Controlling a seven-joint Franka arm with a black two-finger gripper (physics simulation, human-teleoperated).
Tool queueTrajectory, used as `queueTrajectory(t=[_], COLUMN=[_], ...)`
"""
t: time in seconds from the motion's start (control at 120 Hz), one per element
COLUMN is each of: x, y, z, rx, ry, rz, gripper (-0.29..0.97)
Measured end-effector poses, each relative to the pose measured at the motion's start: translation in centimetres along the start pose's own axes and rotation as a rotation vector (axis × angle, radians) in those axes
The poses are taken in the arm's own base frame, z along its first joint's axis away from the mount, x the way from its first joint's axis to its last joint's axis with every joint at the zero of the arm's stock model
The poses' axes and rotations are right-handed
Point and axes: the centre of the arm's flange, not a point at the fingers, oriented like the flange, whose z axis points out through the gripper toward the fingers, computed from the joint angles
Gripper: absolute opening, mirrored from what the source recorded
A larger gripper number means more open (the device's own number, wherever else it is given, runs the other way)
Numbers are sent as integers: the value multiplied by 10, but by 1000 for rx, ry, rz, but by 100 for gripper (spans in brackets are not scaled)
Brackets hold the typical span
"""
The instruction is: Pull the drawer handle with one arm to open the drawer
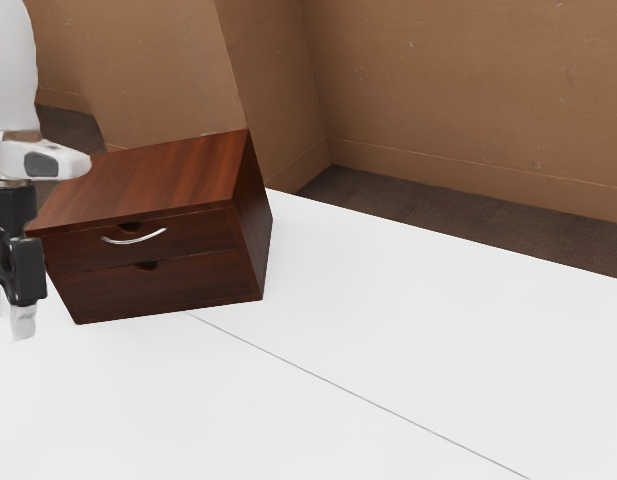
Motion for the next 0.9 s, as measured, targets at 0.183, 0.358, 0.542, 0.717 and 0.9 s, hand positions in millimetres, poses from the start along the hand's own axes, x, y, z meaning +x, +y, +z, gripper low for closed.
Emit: queueTrajectory(t=[0.183, 0.358, 0.542, 0.717, 0.9], x=[83, 68, 68, 104, 110], y=[-6, -54, -109, -125, -152], z=[-23, -45, -41, -18, -13], rx=[113, 282, 429, 537, 592], ry=[248, 429, 475, 487, 547], rz=[245, 385, 527, 716, 801], gripper=[68, 68, 68, 64, 53])
